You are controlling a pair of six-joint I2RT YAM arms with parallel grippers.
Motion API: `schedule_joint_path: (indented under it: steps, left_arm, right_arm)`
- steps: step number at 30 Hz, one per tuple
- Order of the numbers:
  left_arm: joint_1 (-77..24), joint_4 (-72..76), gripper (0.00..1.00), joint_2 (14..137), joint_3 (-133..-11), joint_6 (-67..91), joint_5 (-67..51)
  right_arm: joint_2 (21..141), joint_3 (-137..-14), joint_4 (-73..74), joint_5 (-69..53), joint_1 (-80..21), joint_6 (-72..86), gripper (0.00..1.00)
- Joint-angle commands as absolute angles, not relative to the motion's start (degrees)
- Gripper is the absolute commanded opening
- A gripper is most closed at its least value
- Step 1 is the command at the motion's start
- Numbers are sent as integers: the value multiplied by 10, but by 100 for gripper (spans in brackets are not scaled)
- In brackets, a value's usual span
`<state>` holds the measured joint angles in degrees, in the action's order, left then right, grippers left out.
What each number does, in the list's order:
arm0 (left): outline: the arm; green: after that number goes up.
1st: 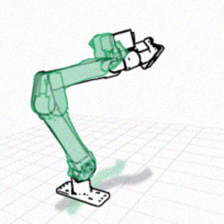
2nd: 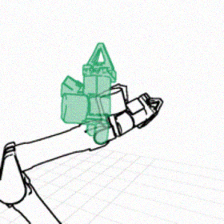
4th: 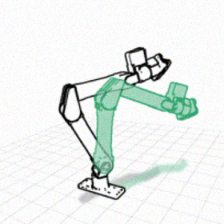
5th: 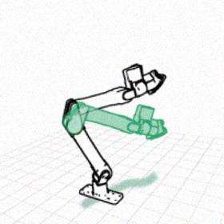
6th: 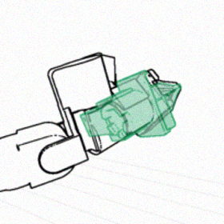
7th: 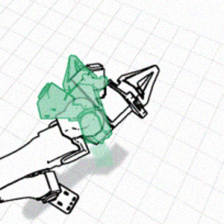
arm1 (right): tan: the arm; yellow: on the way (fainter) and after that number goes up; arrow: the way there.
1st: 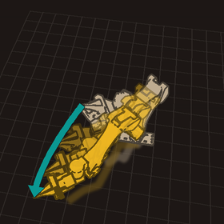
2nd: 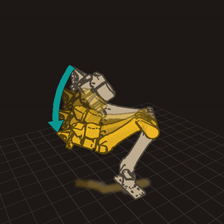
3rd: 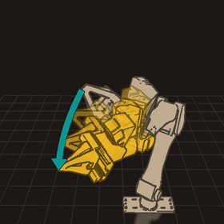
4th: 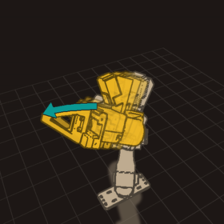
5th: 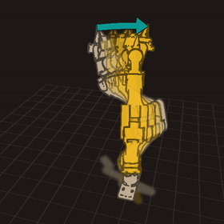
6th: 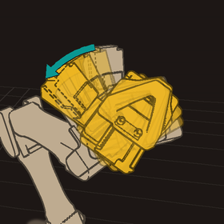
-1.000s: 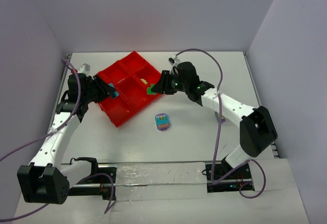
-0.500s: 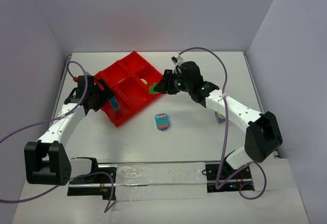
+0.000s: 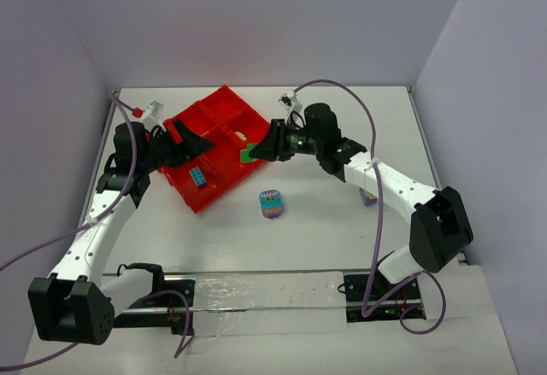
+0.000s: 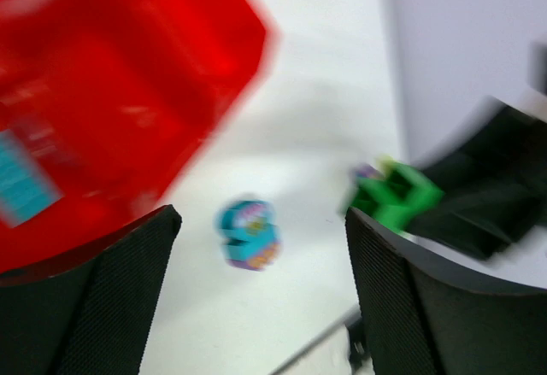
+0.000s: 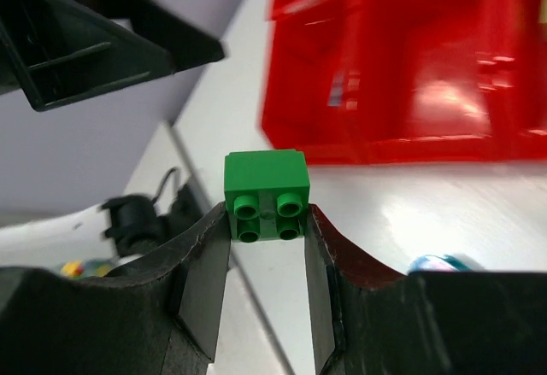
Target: Sort the legos into containers by color
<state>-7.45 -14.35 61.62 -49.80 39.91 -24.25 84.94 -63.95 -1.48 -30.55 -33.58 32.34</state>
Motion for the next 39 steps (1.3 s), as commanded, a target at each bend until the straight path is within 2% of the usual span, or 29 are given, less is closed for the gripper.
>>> schedule_joint_path:
  steps: [1,5,9,21,26,30,31,33,34,39]
  left_arm:
    - [-84,51,91,612,-454,425,-512]
    - [-98,141,92,612,-433,459,-572]
    - [-117,139,90,620,-444,447,-586]
    - [-135,225,70,632,-428,506,-618]
    - [-145,235,67,638,-431,511,-614]
    - [-147,249,42,642,-429,524,-611]
    - [-147,250,32,642,-429,526,-610]
    - [-147,246,6,642,-431,524,-609]
    - [-147,243,1,641,-432,522,-607]
    - [-129,116,0,610,-449,447,-544]
  right_arm:
    - [816,-620,-146,-444,-334,362,0]
    - [817,-614,-208,-492,-333,402,0]
    - [821,-615,-232,-504,-333,417,0]
    - [838,-631,-241,-526,-343,430,0]
    - [845,-637,-241,-527,-349,430,0]
    - [849,-639,-240,-528,-350,430,0]
    - [849,-640,-235,-526,-350,427,0]
    - [851,-642,-221,-518,-350,420,0]
    - [851,-642,-217,-516,-350,418,0]
    - [846,-656,-128,-427,-337,387,0]
